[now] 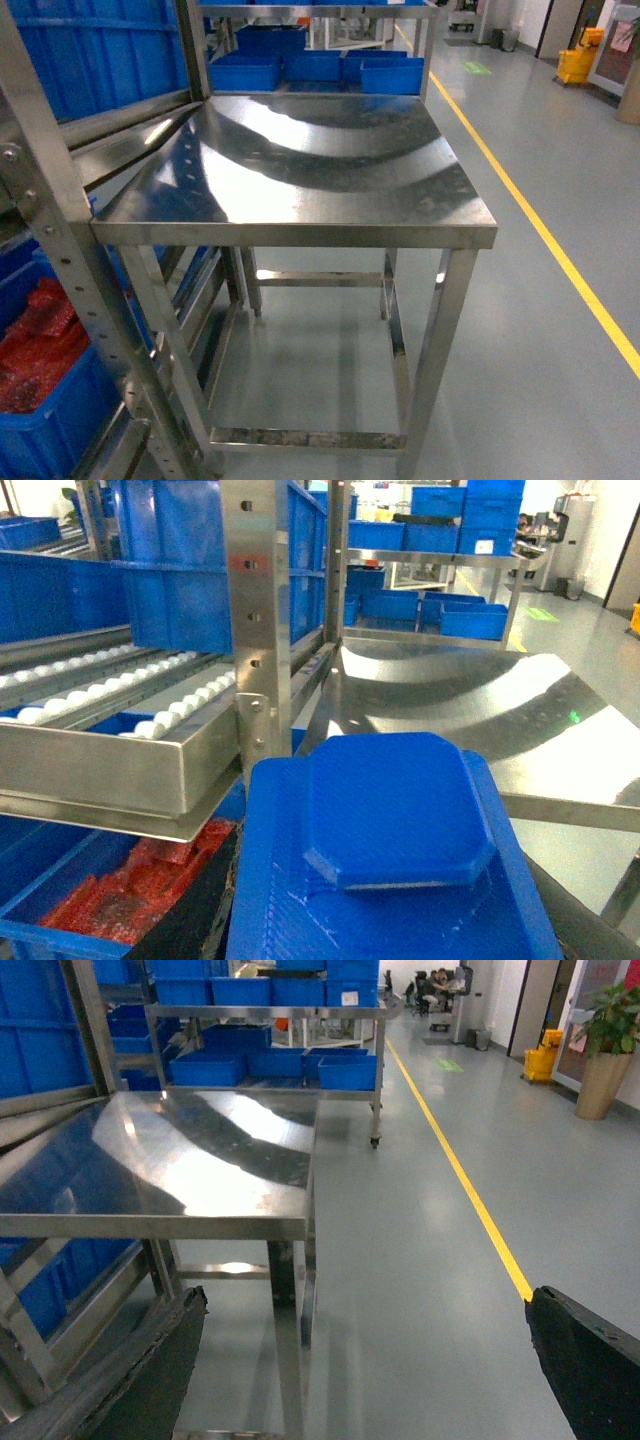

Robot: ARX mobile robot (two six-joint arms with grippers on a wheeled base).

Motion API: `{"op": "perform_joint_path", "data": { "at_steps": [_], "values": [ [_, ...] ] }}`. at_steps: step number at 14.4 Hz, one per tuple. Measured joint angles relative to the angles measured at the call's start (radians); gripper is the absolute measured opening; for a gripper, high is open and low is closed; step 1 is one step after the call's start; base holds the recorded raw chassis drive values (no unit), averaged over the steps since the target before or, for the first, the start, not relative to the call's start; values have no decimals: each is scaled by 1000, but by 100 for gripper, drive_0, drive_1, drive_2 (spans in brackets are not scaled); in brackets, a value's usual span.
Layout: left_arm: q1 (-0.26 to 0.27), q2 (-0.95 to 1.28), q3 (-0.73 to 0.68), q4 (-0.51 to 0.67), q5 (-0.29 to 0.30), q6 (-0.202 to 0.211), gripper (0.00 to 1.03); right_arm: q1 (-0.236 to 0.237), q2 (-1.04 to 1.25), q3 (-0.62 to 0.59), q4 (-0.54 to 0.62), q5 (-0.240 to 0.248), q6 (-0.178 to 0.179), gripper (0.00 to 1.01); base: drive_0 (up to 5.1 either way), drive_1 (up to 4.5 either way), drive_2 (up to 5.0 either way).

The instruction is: Pick blue part to blue bin on bottom shelf

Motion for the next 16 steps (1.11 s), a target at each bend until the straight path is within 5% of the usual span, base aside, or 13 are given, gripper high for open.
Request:
{"op": "perform_joint_path", "data": {
  "at_steps": [16],
  "values": [
    [0,-1,0,0,0,0,43,0,0,0,-1,0,0,98,5,417,-407]
  ]
}}
